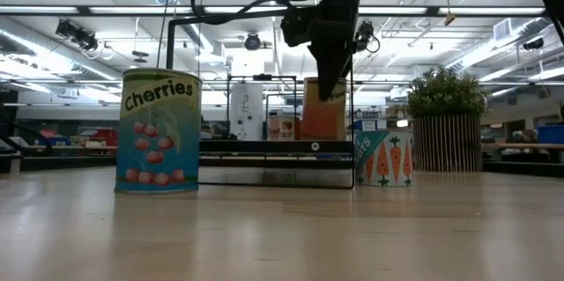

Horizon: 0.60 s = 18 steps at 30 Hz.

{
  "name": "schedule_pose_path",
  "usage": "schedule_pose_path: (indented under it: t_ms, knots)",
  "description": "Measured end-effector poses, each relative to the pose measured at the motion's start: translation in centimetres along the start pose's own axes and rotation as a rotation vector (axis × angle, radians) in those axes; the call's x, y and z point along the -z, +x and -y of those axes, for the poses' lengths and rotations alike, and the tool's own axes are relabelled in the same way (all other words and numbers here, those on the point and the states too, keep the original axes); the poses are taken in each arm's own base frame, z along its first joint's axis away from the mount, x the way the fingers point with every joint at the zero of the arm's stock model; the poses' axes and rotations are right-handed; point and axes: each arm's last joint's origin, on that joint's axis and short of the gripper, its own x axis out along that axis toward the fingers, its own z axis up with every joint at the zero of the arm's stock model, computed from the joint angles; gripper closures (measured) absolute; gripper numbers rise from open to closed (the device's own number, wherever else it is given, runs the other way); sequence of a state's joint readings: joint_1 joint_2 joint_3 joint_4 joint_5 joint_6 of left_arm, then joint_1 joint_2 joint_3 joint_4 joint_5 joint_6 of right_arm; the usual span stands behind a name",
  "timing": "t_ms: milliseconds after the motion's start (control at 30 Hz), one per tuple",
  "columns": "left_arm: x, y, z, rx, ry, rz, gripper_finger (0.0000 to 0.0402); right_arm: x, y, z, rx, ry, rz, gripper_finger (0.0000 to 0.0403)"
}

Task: Pick and place cans onto a shelf
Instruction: Put the orange can on the shelf

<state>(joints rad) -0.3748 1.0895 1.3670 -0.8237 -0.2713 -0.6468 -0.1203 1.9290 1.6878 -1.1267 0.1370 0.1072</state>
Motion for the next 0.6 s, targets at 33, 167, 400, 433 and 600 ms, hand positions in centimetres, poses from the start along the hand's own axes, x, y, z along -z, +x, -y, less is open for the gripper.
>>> schedule_pose_path:
  t_ms: [33, 167, 400, 433, 600]
  knots:
    - [0.0, 0.0, 0.0, 0.001, 0.0, 0.001, 0.0175, -0.1, 0.0, 0.1, 0.005, -0.001, 0.006, 0.0052]
    - [0.0, -0.2, 0.0, 0.003, 0.007, 0.004, 0.0175, -0.1, -0.1, 0.9, 0.086, -0.033, 0.015, 0.0019]
    - [-0.1, -0.2, -0.1, -0.002, 0.02, 0.006, 0.0175, 0.2, -0.7, 1.7, 0.175, -0.097, 0.01, 0.0008]
    - [-0.1, -0.2, -0.1, -0.002, 0.015, 0.006, 0.0175, 0.2, -0.8, 1.8, 0.184, -0.098, 0.012, 0.0009]
    - [0.1, -0.2, -0.1, 0.028, -0.035, -0.031, 0.0175, 0.7, -2.9, 2.0, 0.186, -0.05, 0.069, 0.0011]
